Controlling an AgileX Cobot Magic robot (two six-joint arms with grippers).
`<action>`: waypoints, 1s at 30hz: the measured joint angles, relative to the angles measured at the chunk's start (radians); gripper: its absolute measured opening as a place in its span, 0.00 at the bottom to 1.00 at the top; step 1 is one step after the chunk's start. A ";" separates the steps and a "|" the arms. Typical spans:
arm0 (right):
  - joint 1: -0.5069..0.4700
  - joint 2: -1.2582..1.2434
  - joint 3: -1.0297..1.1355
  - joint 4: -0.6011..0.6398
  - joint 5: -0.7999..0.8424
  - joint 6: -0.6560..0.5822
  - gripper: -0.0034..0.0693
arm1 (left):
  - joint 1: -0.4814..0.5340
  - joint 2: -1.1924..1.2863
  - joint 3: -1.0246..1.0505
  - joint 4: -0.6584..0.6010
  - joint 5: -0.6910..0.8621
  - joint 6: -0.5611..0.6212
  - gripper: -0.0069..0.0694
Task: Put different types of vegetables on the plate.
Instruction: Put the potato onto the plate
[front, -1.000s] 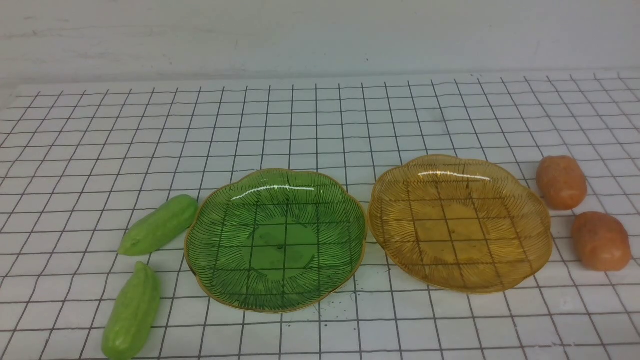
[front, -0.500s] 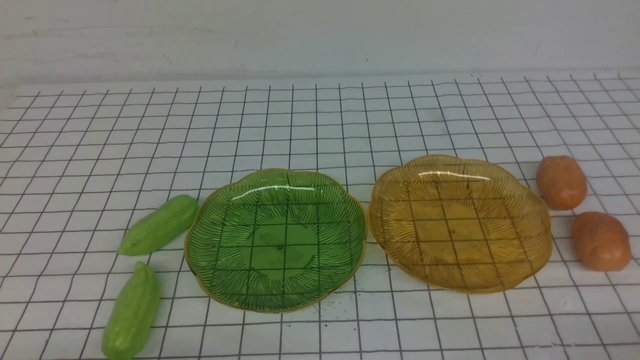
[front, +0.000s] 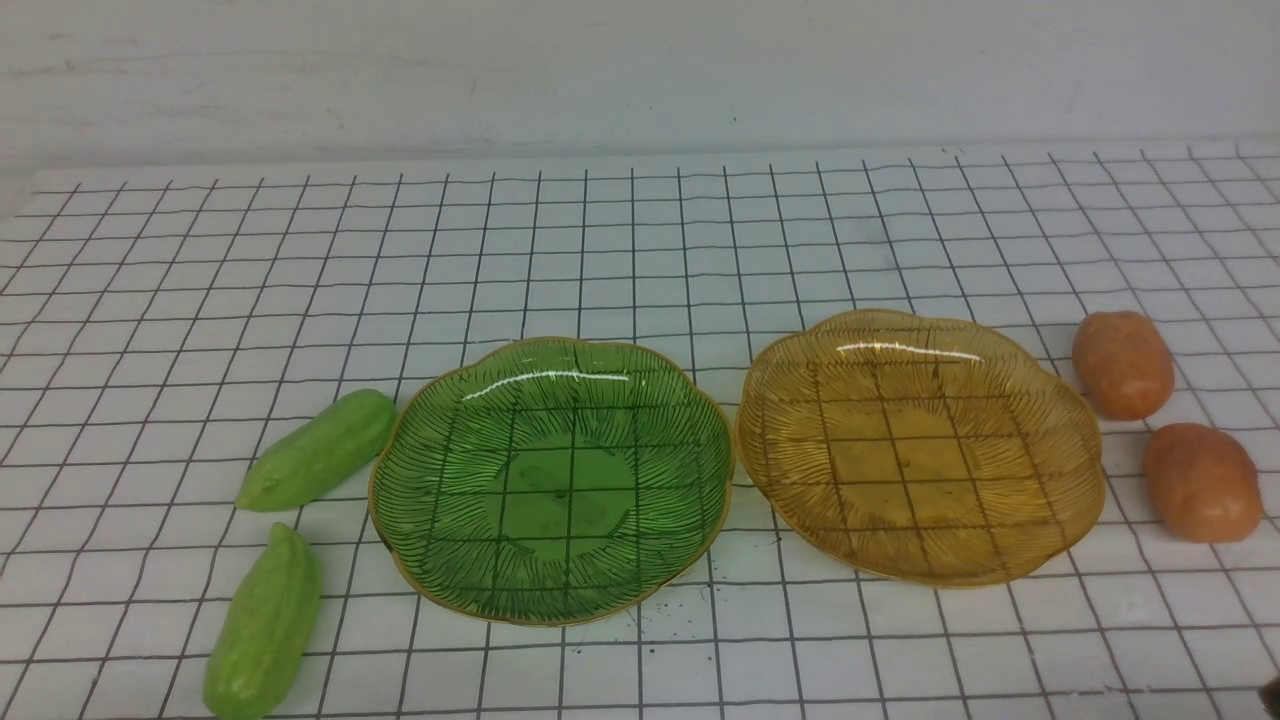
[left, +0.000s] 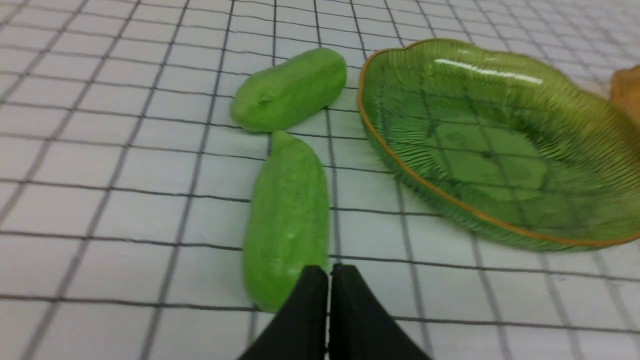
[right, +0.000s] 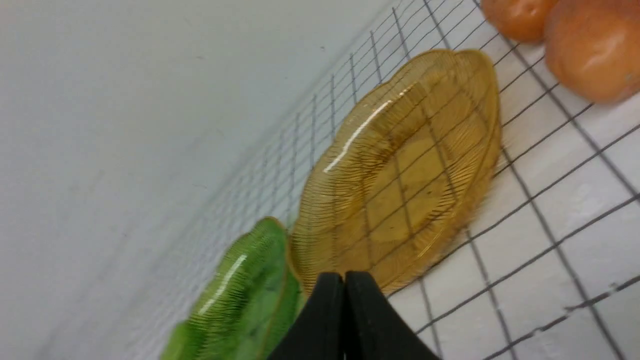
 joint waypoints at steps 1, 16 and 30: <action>0.000 0.000 0.000 0.025 -0.008 0.006 0.03 | 0.000 0.000 0.002 -0.116 0.000 -0.036 0.08; 0.000 0.010 -0.164 0.109 0.067 -0.186 0.03 | 0.000 0.002 -0.060 -0.628 -0.049 -0.018 0.08; 0.000 0.783 -0.653 -0.590 0.624 -0.081 0.04 | 0.000 0.627 -0.431 -0.270 0.465 0.090 0.08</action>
